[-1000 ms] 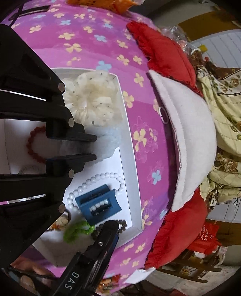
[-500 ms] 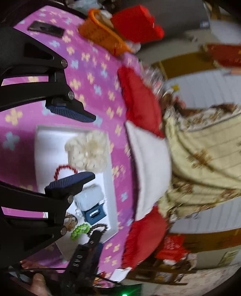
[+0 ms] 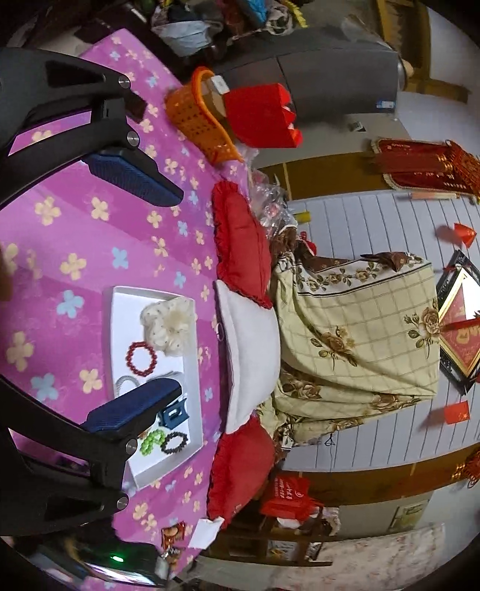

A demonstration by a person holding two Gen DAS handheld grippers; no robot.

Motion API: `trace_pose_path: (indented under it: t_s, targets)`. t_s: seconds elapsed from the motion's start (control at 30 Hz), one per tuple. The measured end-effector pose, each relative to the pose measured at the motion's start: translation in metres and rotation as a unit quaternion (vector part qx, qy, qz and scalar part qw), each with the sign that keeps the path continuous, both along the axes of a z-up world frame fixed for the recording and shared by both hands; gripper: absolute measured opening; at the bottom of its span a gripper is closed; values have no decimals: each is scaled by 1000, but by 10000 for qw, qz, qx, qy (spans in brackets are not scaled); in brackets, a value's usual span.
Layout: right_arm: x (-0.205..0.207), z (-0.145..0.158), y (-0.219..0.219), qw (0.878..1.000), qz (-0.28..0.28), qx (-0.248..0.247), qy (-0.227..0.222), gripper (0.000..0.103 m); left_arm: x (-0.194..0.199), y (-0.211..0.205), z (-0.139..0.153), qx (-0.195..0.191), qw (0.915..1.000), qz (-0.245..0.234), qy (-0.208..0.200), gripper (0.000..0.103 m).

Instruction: Organize jewelry

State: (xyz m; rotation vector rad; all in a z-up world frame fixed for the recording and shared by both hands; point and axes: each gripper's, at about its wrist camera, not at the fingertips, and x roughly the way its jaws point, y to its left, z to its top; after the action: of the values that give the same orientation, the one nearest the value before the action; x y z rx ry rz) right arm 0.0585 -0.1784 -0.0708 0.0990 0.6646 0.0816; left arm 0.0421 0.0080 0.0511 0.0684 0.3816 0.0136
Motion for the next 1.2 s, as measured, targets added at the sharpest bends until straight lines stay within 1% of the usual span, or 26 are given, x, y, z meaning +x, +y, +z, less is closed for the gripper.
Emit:
trace_pose_path:
  t_s: [0.13, 0.2, 0.27, 0.3, 0.47, 0.6, 0.7, 0.87, 1.2]
  targets:
    - [-23, -3, 18, 9995, 89, -280, -61, 59, -16, 12, -9, -138, 9996, 4, 241, 94]
    - [-31, -1, 25, 9990, 108, -414, -147, 60, -23, 16, -15, -156, 9992, 100, 365, 94]
    - [-36, 2, 29, 9987, 100, -459, -213, 63, -29, 20, -26, -134, 9982, 226, 537, 94]
    - [-39, 3, 30, 9986, 95, -464, -239, 65, -33, 21, -31, -123, 9978, 229, 602, 94]
    - [-54, 18, 38, 9981, 76, -471, -400, 66, -41, 18, -54, 37, 9948, 144, 1004, 94]
    - [-65, 30, 42, 9972, 55, -501, -550, 72, -48, 17, -59, 11, 9941, 50, 1081, 94]
    - [-72, 37, 45, 9966, 43, -504, -648, 72, -53, 16, -60, -59, 9938, -14, 1112, 94]
    - [-77, 45, 46, 9963, 6, -489, -707, 73, -56, 12, -62, -49, 9928, -74, 1196, 94]
    - [-78, 46, 44, 9965, -52, -468, -691, 74, -56, 11, -64, -137, 9910, -151, 1326, 94]
